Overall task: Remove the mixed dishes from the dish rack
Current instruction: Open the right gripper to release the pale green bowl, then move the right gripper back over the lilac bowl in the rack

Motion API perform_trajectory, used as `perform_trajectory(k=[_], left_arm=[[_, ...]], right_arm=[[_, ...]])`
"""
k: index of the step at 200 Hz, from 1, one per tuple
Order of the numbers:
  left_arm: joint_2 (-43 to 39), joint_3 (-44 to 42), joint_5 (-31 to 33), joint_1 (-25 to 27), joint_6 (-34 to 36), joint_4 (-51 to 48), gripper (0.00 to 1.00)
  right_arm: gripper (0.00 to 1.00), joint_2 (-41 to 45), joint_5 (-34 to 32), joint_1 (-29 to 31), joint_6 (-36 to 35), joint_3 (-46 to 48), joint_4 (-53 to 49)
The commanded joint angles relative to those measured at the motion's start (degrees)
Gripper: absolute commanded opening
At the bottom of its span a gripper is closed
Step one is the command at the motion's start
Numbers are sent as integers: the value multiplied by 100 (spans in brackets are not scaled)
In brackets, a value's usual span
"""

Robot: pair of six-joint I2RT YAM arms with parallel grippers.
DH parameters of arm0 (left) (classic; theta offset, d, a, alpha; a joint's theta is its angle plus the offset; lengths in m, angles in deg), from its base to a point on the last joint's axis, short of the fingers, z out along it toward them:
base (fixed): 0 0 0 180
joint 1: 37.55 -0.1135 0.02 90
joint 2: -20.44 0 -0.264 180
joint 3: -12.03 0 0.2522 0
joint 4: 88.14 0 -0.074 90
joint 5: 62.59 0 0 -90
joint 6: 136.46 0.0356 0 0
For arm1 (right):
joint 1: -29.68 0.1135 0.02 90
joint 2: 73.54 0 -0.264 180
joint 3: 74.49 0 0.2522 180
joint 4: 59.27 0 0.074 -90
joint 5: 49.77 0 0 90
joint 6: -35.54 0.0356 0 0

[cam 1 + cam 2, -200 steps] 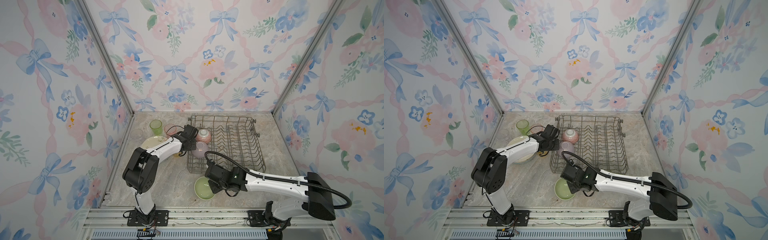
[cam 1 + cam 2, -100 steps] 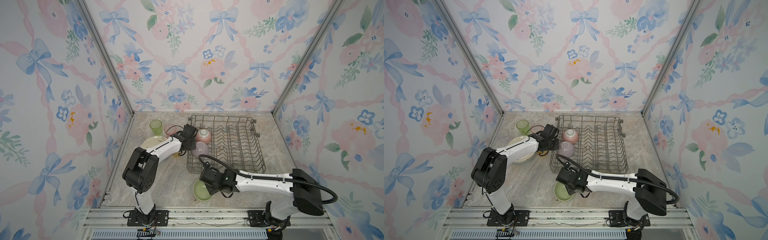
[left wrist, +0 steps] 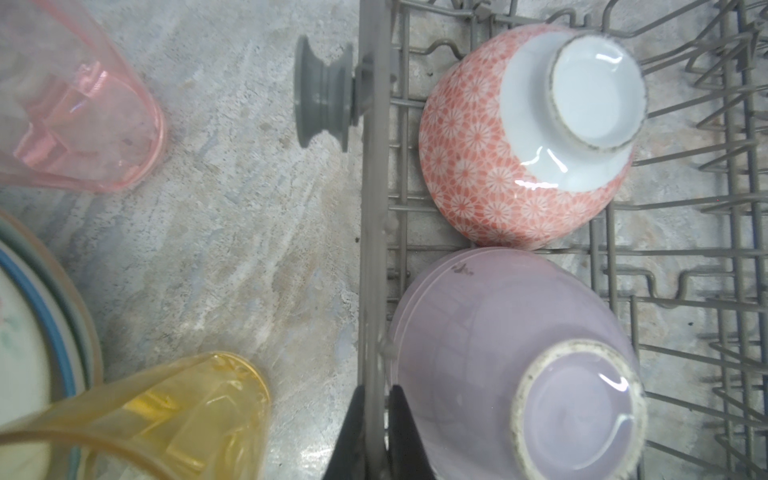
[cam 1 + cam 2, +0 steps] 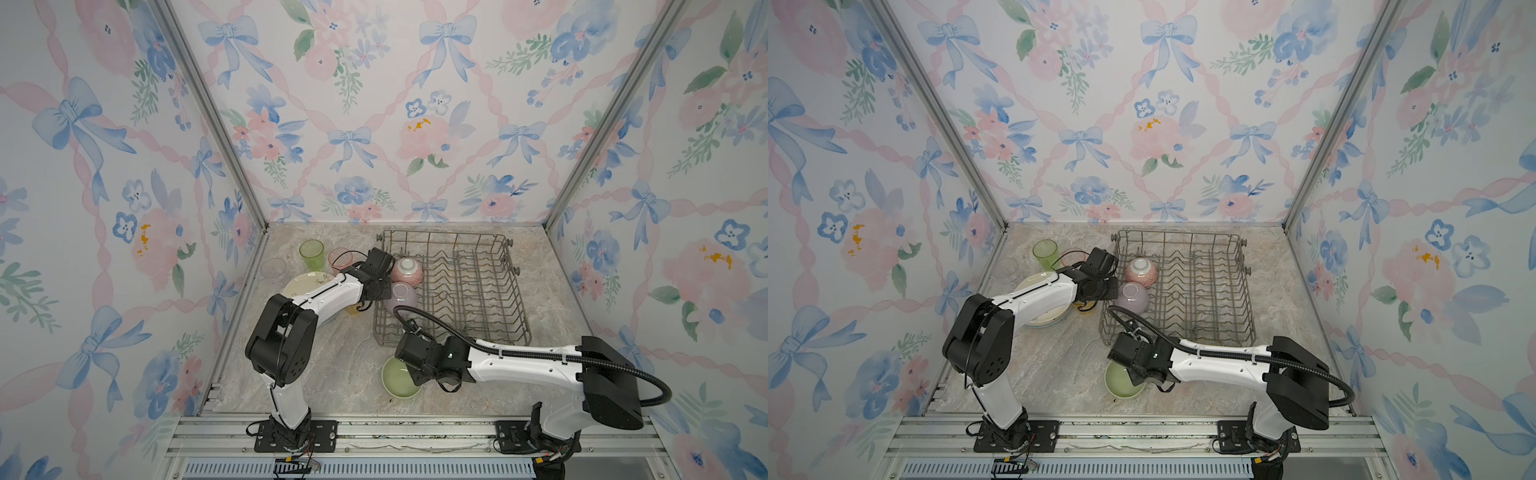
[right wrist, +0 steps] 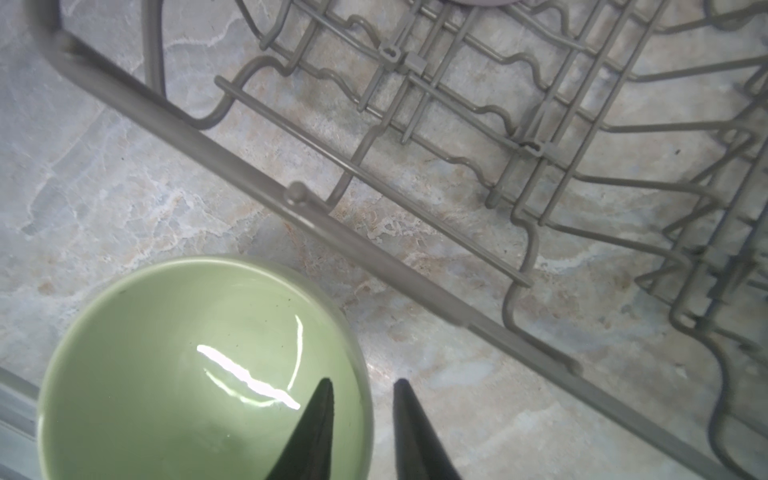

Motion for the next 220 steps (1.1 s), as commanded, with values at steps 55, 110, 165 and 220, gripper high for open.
perform_trajectory(k=[55,110,165,220], left_arm=[[96,228,-359,-23,-118,227,15],[69,134,-483,-22,-97,225,12],[132,128,-575,-25,-34,227,8],[-43,166,-605,-20,24,224,13]], right_arm=[[69,1304,-359,-332,-310,-250,-319],[80,1531,906,-1861,-580,201,1239],[86,502,2203,-2732,-171,348,2979],[93,-413,2538,-3007,41,110,3501]])
